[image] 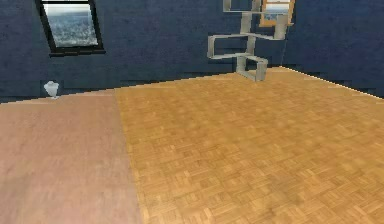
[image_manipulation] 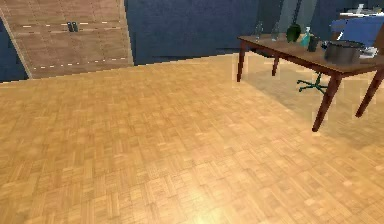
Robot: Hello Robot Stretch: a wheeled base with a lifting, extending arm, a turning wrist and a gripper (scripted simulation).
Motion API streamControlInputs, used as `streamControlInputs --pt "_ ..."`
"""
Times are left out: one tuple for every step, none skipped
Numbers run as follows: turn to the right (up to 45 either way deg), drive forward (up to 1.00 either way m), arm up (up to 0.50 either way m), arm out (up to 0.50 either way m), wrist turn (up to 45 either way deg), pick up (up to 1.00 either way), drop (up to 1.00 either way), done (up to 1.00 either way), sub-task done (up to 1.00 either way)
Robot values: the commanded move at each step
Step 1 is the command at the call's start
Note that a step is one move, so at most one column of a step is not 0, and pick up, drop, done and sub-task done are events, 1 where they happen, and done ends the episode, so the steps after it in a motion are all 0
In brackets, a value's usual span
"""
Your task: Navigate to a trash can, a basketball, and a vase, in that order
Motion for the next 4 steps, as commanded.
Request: streamControlInputs --pt "-9.0 0.0 0.0 0.0 0.0 0.0 0.0 0.0 0.0" --pt "0.0 0.55 0.0 0.0 0.0 0.0 0.0 0.0 0.0" --pt "-45.0 0.0 0.0 0.0 0.0 0.0 0.0 0.0 0.0" --pt "-24.0 0.0 0.0 0.0 0.0 0.0 0.0 0.0 0.0"
